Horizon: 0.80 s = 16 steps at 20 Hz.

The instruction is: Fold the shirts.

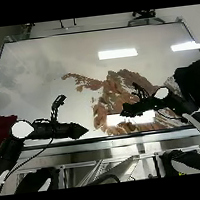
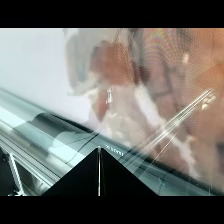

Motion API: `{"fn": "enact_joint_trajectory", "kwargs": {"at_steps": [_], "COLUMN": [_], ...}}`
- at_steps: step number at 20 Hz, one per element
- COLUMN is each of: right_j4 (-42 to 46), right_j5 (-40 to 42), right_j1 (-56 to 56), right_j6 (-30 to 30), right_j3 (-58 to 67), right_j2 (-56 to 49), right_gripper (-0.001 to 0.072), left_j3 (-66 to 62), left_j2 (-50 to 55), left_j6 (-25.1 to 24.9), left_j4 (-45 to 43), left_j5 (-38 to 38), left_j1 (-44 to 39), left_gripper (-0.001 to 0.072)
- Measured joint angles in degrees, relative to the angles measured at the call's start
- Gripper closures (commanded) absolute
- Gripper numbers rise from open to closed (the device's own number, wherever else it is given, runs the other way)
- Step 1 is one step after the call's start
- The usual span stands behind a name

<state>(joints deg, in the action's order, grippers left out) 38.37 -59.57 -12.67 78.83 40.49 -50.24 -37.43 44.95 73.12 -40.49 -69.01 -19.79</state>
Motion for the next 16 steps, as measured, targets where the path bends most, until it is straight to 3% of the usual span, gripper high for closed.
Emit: {"fn": "enact_joint_trajectory", "kwargs": {"at_steps": [16], "right_j4": [0.0], "right_j5": [0.0], "right_j1": [0.0], "right_j6": [0.0], "right_j3": [0.0], "right_j2": [0.0], "right_gripper": [0.0691], "left_j3": [0.0], "left_j2": [0.0], "left_j6": [0.0], "left_j4": [0.0], "left_j5": [0.7], "left_j1": [0.0], "left_gripper": [0.0696]}}
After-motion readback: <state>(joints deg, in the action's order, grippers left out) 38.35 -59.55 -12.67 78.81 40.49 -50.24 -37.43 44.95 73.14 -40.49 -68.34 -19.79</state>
